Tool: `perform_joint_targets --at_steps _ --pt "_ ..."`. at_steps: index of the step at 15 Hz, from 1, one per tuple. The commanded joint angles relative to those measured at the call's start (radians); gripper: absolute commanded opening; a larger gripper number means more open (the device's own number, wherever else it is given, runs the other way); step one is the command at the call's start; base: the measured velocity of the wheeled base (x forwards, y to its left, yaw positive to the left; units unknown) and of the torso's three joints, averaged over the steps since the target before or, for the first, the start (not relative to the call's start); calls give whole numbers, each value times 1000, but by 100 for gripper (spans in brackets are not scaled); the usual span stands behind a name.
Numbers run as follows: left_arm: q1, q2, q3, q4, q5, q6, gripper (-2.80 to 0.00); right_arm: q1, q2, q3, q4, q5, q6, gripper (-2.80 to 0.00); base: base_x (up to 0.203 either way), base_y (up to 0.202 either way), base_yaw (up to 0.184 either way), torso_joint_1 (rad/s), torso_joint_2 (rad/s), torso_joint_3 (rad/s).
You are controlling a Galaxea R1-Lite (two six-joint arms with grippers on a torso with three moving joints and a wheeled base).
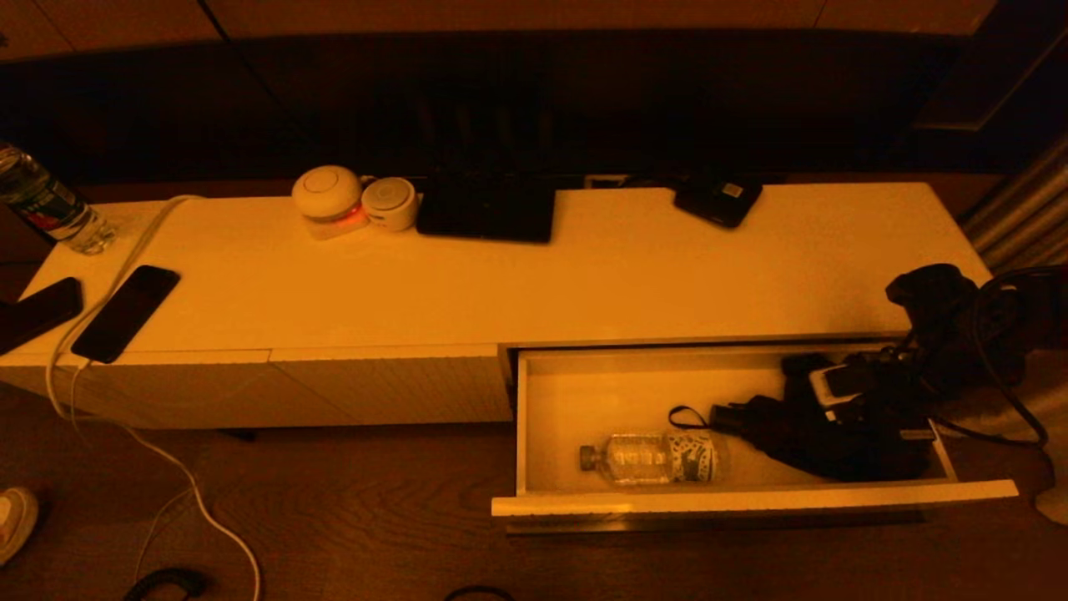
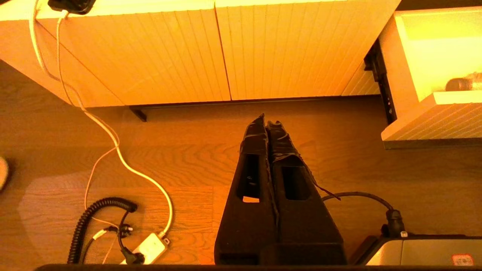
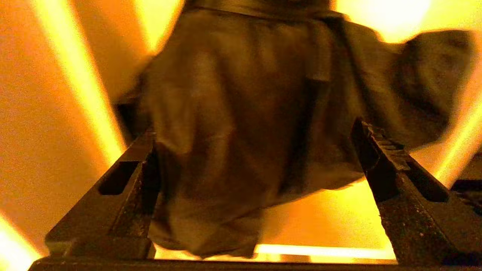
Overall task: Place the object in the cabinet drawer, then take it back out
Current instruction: Take the umbrella out of the drawer and put it on the table
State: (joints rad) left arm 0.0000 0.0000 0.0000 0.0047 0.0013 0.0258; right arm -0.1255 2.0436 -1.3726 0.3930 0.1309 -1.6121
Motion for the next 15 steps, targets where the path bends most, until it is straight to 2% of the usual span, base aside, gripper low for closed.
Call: perform_joint_targets --at_steps 1,3,15 --pt "0 0 0 0 0 0 -280 0 16 -25 -7 2 -9 0 0 0 0 0 0 0" --pt "0 0 0 0 0 0 -280 0 1 -38 -27 20 -10 0 0 0 0 0 0 0" --pt "0 0 0 0 0 0 -280 0 94 -48 -91 16 -8 0 0 0 0 0 0 0"
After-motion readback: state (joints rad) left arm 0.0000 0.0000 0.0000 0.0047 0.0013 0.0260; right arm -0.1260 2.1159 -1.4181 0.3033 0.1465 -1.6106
